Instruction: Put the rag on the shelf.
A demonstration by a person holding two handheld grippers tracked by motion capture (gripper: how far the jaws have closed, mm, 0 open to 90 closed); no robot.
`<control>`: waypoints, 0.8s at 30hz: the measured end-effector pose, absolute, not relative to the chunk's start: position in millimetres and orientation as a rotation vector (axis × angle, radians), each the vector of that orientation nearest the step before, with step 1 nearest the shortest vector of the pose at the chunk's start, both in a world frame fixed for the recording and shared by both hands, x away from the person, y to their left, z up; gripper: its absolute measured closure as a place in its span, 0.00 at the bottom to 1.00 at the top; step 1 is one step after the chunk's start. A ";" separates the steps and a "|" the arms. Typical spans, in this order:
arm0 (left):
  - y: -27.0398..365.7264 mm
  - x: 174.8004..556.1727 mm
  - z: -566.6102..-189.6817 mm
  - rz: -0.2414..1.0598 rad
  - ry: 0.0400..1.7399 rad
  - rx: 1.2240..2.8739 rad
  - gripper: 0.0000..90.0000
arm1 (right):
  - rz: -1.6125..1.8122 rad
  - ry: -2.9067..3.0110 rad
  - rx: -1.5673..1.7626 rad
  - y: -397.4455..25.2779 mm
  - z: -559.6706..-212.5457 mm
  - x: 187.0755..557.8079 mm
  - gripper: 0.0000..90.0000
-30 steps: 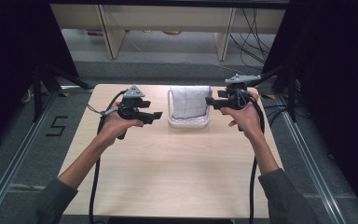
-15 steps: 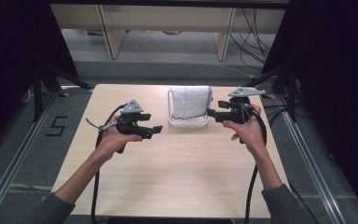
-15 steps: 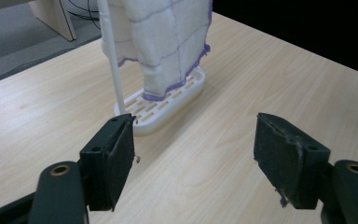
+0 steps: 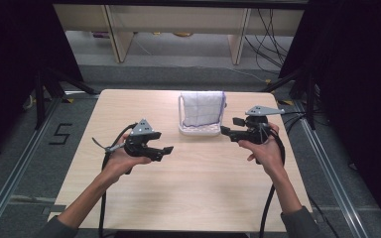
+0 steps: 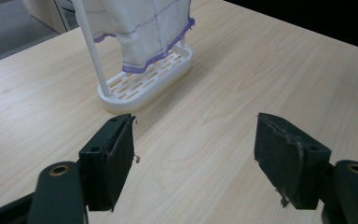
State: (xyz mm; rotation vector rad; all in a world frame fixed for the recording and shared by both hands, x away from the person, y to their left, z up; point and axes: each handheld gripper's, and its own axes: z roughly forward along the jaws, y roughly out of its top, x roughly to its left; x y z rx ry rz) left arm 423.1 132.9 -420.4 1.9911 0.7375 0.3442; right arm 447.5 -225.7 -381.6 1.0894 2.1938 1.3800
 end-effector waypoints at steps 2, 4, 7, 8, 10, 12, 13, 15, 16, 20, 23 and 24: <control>133.5 421.0 -422.7 0.342 0.744 1.994 0.31 | 1.386 2.198 1.077 -225.7 -383.0 445.4 0.40; 133.9 419.7 -424.4 0.338 0.738 1.997 0.31 | 1.380 2.213 1.079 -224.9 -384.0 442.5 0.39; 133.7 416.1 -428.6 0.336 0.733 2.010 0.31 | 1.380 2.219 1.091 -222.4 -387.6 438.9 0.38; 133.3 415.1 -429.5 0.334 0.737 2.011 0.31 | 1.375 2.225 1.100 -221.9 -388.0 436.9 0.38; 133.1 412.6 -431.8 0.342 0.735 2.014 0.30 | 1.391 2.230 1.105 -219.4 -389.7 434.1 0.37; 133.7 411.0 -433.7 0.336 0.732 2.018 0.30 | 1.384 2.231 1.096 -217.7 -391.6 431.6 0.36; 133.7 409.1 -435.6 0.334 0.738 2.009 0.30 | 1.380 2.245 1.080 -218.1 -391.6 431.5 0.35; 135.3 407.6 -437.7 0.327 0.733 2.016 0.29 | 1.376 2.245 1.089 -215.8 -394.2 427.5 0.35; 136.7 406.5 -439.0 0.327 0.735 2.021 0.29 | 1.387 2.239 1.089 -214.2 -396.0 426.4 0.35; 139.9 402.1 -446.0 0.309 0.754 2.010 0.28 | 1.385 2.270 1.083 -210.9 -401.0 421.4 0.35; 143.6 396.3 -453.3 0.288 0.760 2.011 0.27 | 1.390 2.286 1.047 -207.7 -406.6 420.4 0.35; 144.9 394.3 -455.3 0.285 0.763 2.013 0.26 | 1.382 2.296 1.062 -206.0 -408.0 418.4 0.35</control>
